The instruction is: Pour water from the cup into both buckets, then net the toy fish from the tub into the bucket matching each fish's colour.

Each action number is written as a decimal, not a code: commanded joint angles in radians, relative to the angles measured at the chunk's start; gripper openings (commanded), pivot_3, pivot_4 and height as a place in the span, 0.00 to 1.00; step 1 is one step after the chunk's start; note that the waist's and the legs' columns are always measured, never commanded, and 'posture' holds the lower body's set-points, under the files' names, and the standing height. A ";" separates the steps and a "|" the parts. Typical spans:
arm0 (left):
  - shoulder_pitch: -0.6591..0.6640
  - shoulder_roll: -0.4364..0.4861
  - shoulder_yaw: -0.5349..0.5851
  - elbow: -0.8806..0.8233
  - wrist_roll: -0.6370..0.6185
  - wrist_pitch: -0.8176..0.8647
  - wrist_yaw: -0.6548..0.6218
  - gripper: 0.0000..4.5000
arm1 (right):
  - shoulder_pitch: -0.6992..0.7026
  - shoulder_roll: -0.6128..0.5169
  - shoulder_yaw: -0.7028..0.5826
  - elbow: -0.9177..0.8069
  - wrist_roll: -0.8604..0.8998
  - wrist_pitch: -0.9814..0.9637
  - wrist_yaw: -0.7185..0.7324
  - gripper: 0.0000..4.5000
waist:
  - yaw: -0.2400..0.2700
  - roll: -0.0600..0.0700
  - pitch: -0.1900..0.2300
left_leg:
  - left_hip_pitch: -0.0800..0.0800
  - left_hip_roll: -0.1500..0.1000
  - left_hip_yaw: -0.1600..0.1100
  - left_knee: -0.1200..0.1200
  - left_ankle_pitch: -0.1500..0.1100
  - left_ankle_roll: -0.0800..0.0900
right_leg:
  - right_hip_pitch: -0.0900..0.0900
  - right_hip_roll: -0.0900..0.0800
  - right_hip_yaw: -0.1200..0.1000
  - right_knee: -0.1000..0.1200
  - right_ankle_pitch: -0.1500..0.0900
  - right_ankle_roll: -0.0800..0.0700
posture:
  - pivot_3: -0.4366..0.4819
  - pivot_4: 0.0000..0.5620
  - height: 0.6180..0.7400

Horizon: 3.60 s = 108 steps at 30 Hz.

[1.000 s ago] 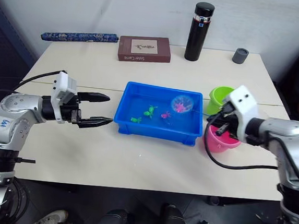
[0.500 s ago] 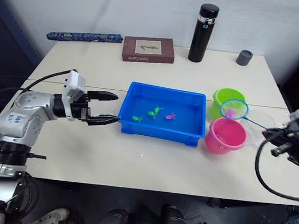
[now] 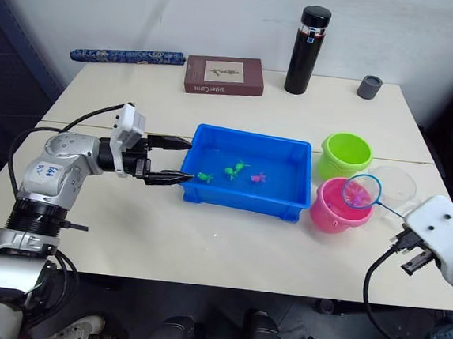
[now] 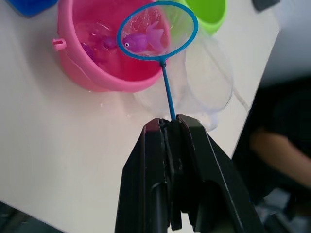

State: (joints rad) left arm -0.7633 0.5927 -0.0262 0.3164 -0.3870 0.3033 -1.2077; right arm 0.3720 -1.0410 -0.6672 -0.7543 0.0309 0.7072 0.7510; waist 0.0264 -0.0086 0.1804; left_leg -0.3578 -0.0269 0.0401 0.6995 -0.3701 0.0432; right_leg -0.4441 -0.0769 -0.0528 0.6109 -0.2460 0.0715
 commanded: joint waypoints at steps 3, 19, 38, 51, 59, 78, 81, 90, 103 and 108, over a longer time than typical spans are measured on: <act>-0.031 -0.014 -0.003 0.030 0.014 -0.034 -0.024 1.00 | 0.073 -0.035 -0.006 -0.004 -0.220 -0.225 -0.010 0.00 | 0.000 0.000 0.000 | 0.000 0.000 0.000 0.000 0.000 0.000 | 0.000 0.000 0.000 0.000 0.000 0.000 | 0.48 0.27 1.00; -0.050 -0.044 0.001 0.072 0.027 -0.057 -0.043 1.00 | 0.106 0.075 -0.002 0.032 -0.558 -0.580 -0.050 0.00 | -0.002 0.000 0.000 | 0.001 0.000 0.001 0.000 0.000 0.000 | 0.000 0.001 0.001 0.001 0.000 0.000 | 0.48 0.27 1.00; -0.035 -0.041 0.009 0.051 0.022 -0.047 -0.041 1.00 | 0.107 0.243 0.047 0.083 -0.837 -0.774 -0.233 0.00 | -0.002 0.000 0.000 | 0.002 0.000 0.002 0.001 0.001 0.000 | 0.000 0.002 0.002 0.002 0.000 0.000 | 0.48 0.27 1.00; -0.027 -0.040 0.011 0.041 0.020 -0.046 -0.039 1.00 | 0.141 0.285 0.030 0.088 -0.954 -0.862 -0.329 0.00 | -0.003 0.000 0.000 | 0.002 0.000 0.002 0.001 0.001 0.000 | 0.000 0.002 0.002 0.002 0.000 0.000 | 0.48 0.27 1.00; -0.030 -0.047 0.009 0.046 0.022 -0.054 -0.037 1.00 | 0.144 0.309 0.041 0.083 -1.015 -0.899 -0.379 0.00 | -0.003 0.000 0.000 | 0.002 0.000 0.003 0.001 0.001 0.000 | 0.001 0.002 0.003 0.003 0.000 0.000 | 0.48 0.27 1.00; 0.003 0.003 0.061 0.025 0.015 -0.028 -0.008 1.00 | -0.222 0.222 0.099 0.069 -0.305 -0.554 -0.008 0.00 | -0.010 0.000 0.000 | 0.004 0.001 0.004 0.002 0.001 0.000 | 0.001 0.002 0.004 0.006 0.000 -0.001 | 0.48 0.27 1.00; 0.022 0.015 0.074 -0.001 0.012 -0.015 0.007 1.00 | -0.332 0.196 0.180 0.061 -0.220 -0.362 0.061 0.00 | -0.010 0.000 0.000 | 0.004 0.001 0.003 0.003 0.001 0.001 | 0.001 0.001 0.004 0.007 0.000 -0.001 | 0.48 0.27 1.00; 0.162 0.100 0.151 -0.149 -0.017 0.054 0.061 1.00 | -0.640 0.115 0.457 0.218 -0.090 -0.141 0.136 0.00 | -0.016 0.000 0.000 | 0.003 0.001 0.002 0.002 0.001 0.001 | 0.000 -0.001 0.004 0.006 0.000 -0.001 | 0.48 0.27 1.00; 0.301 0.148 0.225 -0.326 -0.069 0.135 0.141 1.00 | -0.749 0.113 0.664 0.425 -0.148 -0.396 0.098 0.00 | -0.015 0.000 0.000 | 0.002 0.000 0.001 0.002 0.001 0.000 | 0.000 -0.001 0.002 0.005 0.000 -0.001 | 0.48 0.27 1.00; 0.313 0.153 0.232 -0.347 -0.079 0.149 0.153 1.00 | -0.749 0.129 0.708 0.472 -0.169 -0.476 0.088 0.00 | -0.015 0.000 0.000 | 0.002 0.001 0.001 0.002 0.001 0.000 | 0.000 -0.001 0.002 0.005 0.000 -0.001 | 0.48 0.27 1.00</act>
State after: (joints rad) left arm -0.4532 0.7254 0.1784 0.0072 -0.4458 0.4510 -1.0605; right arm -0.3668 -0.9129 0.0466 -0.2800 -0.1259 0.2683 0.8546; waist 0.0110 -0.0088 0.1803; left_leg -0.3557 -0.0264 0.0412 0.7015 -0.3691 0.0433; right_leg -0.4445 -0.0782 -0.0509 0.6157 -0.2465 0.0705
